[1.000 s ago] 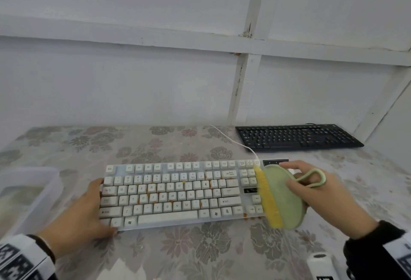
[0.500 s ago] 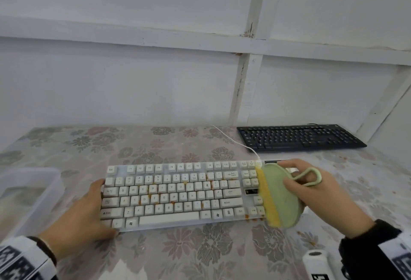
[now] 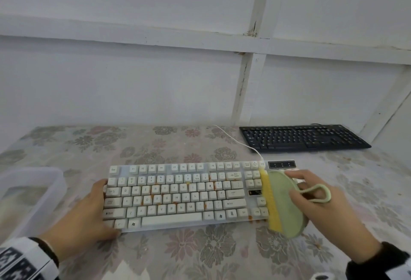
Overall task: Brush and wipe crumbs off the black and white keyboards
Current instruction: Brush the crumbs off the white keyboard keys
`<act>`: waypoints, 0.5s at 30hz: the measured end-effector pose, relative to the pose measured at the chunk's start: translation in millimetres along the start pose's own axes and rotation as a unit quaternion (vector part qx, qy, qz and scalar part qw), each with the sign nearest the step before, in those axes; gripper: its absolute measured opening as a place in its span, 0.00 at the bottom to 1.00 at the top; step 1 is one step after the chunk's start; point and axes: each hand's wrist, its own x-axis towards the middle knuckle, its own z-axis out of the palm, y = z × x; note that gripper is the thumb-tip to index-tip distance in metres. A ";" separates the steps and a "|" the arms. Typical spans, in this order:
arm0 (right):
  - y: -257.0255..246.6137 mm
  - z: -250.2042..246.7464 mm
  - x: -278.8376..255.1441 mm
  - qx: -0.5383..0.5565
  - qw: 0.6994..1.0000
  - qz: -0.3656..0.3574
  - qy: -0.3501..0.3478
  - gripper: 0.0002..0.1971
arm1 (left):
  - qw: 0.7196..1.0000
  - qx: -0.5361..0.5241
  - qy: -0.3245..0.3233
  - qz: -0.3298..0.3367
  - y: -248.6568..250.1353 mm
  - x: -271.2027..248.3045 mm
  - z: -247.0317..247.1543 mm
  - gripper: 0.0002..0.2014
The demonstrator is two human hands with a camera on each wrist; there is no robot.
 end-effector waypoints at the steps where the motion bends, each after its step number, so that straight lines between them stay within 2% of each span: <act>1: -2.4 -2.8 2.1 -0.005 1.000 0.002 -0.006 0.18 | 1.000 0.000 -0.001 0.000 0.0 0.1 0.1 0.45; 6: -24.0 -13.9 29.1 0.027 0.996 -0.045 0.076 0.20 | 1.000 0.002 0.002 0.002 -2.1 0.0 0.6 0.45; 8: -29.9 -8.4 38.6 0.043 0.993 -0.062 0.087 0.19 | 1.000 0.000 0.003 0.002 -3.1 0.6 0.4 0.45; 15: -12.4 12.0 23.1 0.018 0.999 -0.026 0.021 0.16 | 1.000 -0.009 0.003 0.015 -2.5 0.8 0.6 0.43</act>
